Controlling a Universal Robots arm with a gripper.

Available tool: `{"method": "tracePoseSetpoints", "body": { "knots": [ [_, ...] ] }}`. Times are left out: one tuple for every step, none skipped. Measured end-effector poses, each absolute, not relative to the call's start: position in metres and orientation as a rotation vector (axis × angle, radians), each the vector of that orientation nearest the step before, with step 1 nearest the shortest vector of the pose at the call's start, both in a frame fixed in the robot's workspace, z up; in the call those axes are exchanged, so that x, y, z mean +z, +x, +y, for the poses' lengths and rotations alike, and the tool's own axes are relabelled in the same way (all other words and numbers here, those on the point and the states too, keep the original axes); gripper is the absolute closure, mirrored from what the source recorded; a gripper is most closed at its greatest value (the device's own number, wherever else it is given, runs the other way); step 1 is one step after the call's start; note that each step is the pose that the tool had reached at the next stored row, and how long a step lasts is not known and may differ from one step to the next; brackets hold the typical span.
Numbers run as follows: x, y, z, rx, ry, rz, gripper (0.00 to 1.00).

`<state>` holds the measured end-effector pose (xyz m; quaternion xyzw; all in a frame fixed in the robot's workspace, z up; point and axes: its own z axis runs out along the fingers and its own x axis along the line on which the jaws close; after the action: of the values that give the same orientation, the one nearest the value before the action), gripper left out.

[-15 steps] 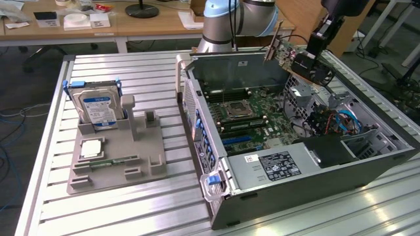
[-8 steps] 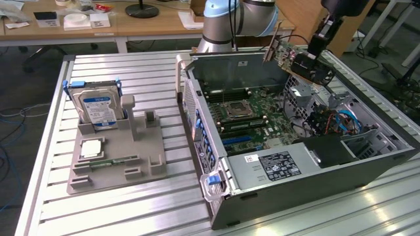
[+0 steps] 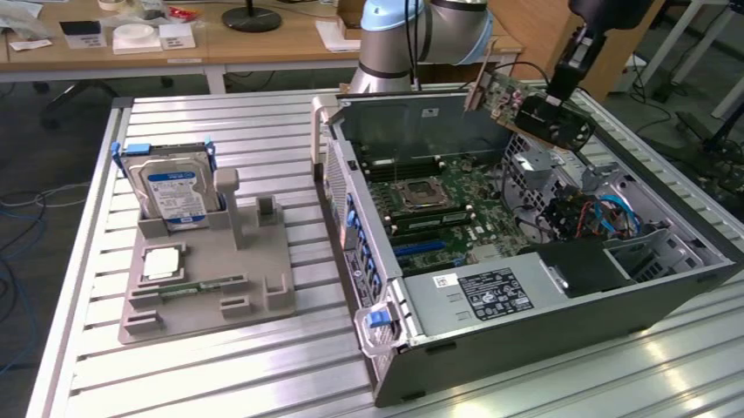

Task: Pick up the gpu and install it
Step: 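Insert the gpu into the slot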

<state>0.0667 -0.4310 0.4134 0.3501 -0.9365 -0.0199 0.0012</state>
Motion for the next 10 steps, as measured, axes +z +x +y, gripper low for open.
{"method": "tracePoseSetpoints", "body": {
  "knots": [
    [0.4133,0.0667,-0.431,-0.062,1.113,-2.934,0.73],
    [0.4133,0.0666,-0.431,-0.062,1.127,-2.929,0.73],
    [0.4133,0.0667,-0.431,-0.062,1.141,-2.923,0.73],
    [0.4133,0.0667,-0.431,-0.062,1.151,-2.919,0.73],
    [0.4133,0.0667,-0.431,-0.062,1.159,-2.916,0.73],
    [0.4133,0.0667,-0.431,-0.062,1.163,-2.914,0.73],
    [0.4133,0.0667,-0.431,-0.062,1.164,-2.914,0.73],
    [0.4133,0.0667,-0.431,-0.062,1.165,-2.913,0.73],
    [0.4133,0.0667,-0.431,-0.062,1.166,-2.913,0.73],
    [0.4133,0.0667,-0.431,-0.062,1.166,-2.913,0.73]
  ]
}}
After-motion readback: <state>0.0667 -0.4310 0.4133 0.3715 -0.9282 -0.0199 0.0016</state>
